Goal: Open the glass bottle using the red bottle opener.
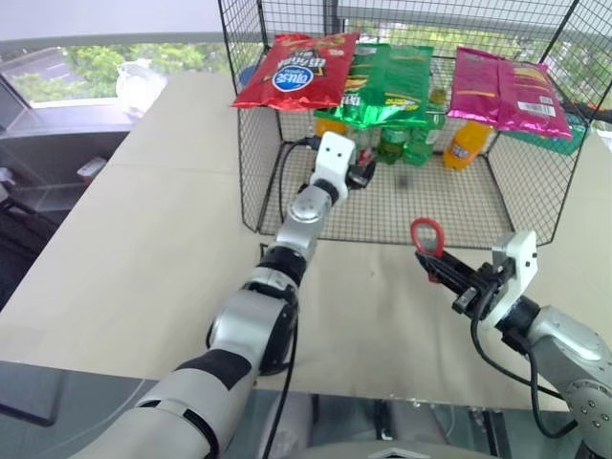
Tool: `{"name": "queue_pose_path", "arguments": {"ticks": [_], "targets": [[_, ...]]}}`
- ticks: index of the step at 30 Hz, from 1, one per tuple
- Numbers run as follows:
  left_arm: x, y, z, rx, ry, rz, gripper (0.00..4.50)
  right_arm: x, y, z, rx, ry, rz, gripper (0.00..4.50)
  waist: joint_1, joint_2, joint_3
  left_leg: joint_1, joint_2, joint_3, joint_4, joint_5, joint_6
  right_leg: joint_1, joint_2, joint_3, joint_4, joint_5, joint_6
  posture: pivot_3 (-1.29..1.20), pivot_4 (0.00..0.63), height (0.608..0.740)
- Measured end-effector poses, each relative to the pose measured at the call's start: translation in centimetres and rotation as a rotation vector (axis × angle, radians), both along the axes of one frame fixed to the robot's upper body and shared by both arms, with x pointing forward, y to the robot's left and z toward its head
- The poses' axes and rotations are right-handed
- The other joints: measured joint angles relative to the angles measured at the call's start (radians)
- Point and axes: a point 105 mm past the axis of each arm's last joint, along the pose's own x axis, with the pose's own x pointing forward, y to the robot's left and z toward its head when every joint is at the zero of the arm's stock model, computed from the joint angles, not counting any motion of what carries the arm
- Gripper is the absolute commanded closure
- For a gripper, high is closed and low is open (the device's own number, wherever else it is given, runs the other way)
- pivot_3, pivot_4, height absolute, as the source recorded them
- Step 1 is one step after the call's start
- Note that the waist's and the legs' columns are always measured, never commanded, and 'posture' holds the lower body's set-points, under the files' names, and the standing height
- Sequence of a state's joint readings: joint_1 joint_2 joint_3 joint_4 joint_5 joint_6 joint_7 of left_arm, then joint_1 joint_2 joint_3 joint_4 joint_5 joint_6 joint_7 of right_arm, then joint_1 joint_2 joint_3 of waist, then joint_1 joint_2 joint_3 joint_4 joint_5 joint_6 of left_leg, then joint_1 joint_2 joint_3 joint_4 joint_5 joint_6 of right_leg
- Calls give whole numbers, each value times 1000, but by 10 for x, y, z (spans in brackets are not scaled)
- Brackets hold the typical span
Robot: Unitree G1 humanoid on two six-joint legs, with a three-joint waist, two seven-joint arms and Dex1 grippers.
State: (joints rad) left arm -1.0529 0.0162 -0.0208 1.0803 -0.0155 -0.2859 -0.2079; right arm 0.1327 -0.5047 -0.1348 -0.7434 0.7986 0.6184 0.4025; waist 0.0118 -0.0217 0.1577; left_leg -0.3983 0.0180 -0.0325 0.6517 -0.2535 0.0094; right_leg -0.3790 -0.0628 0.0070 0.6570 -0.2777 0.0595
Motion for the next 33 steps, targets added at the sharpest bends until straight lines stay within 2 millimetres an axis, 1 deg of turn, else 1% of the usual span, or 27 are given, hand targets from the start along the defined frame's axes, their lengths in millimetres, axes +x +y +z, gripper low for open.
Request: {"name": "queue_pose_path", "arguments": {"ticks": [3, 5, 6, 7, 8, 10, 18, 22, 27, 29, 33], "targets": [[2, 1, 0, 3, 3, 22, 84, 0, 0, 1, -1, -3, -2, 4500, 0, 0, 0, 0, 0, 0, 0, 0, 0, 0, 0, 0, 0, 0, 0, 0, 150, 740], [3, 1, -1, 4, 11, 27, 609, 0, 0, 1, -2, -6, -6, 4500, 0, 0, 0, 0, 0, 0, 0, 0, 0, 0, 0, 0, 0, 0, 0, 0, 150, 740], [3, 1, -1, 4, 13, 28, 642, 0, 0, 1, -2, -6, -7, 4500, 0, 0, 0, 0, 0, 0, 0, 0, 0, 0, 0, 0, 0, 0, 0, 0, 150, 740], [4, 0, -2, -2, 23, 28, 1303, -1, 1, 3, -3, -12, -9, 4500, 0, 0, 0, 0, 0, 0, 0, 0, 0, 0, 0, 0, 0, 0, 0, 0, 150, 740], [4, -2, -2, -8, 27, 23, 1400, -2, 2, 5, -3, -20, -6, 4500, 0, 0, 0, 0, 0, 0, 0, 0, 0, 0, 0, 0, 0, 0, 0, 0, 150, 740], [4, -3, -1, -12, 27, 22, 2045, -2, 2, 4, -3, -19, -8, 4500, 0, 0, 0, 0, 0, 0, 0, 0, 0, 0, 0, 0, 0, 0, 0, 0, 150, 740], [3, -3, -1, 8, 14, 11, 2041, -2, 1, 4, -3, -15, -19, 4500, 0, 0, 0, 0, 0, 0, 0, 0, 0, 0, 0, 0, 0, 0, 0, 0, 150, 740], [0, -4, -1, 23, 0, -40, 2041, -2, 1, 4, -2, -17, -21, 4500, 0, 0, 0, 0, 0, 0, 0, 0, 0, 0, 0, 0, 0, 0, 0, 0, 150, 740], [-22, -9, -10, 7, -17, -271, 2041, -1, -1, 5, -1, -27, -32, 4500, -1, 0, 0, 0, 0, 0, 0, 0, 0, 0, 0, 0, 0, 0, 0, 0, 150, 740], [-27, -9, -9, 7, -28, -322, 2041, -1, -1, 5, -1, -29, -33, 4500, -1, 0, 0, 0, 0, 0, 0, 0, 0, 0, 0, 0, 1, 0, 0, 0, 150, 740], [-44, -9, 2, 2, -63, -461, 2041, -1, -3, 6, -1, -39, -46, 4500, -1, 0, 0, 0, 0, 0, 0, 0, 0, 0, 0, 0, 1, 0, 0, 0, 150, 740]]}}
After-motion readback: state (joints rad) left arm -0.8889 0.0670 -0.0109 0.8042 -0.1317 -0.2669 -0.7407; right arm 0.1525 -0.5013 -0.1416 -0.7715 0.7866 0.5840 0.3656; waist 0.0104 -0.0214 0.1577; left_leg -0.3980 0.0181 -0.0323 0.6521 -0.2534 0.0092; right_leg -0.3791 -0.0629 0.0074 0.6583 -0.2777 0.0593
